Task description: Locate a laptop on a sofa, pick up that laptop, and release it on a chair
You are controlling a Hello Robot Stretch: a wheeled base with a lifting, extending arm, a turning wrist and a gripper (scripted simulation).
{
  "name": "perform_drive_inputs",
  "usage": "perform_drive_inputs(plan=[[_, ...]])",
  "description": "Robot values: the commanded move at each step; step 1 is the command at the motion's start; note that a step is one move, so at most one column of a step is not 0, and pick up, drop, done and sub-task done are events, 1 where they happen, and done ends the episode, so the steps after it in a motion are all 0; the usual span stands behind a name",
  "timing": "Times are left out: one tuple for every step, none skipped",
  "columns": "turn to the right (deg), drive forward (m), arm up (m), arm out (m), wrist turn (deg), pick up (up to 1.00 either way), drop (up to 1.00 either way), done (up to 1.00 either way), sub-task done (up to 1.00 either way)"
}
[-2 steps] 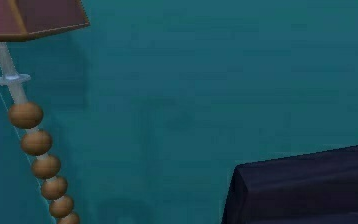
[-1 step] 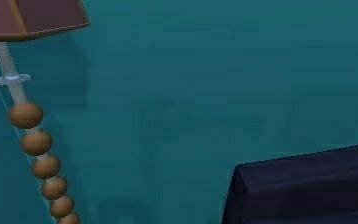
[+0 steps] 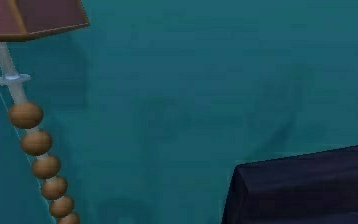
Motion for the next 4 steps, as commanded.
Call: perform_drive_inputs(plan=[[0.0, 0.0, 0.0, 0.0, -45.0, 0.0, 0.0, 0.0, 0.0], [0.0, 0.0, 0.0, 0.0, -18.0, 0.0, 0.0, 0.0, 0.0], [0.0, 0.0, 0.0, -0.16, 0.0, 0.0, 0.0, 0.0, 0.0], [-45.0, 0.0, 0.0, 0.0, 0.0, 0.0, 0.0, 0.0, 0.0]])
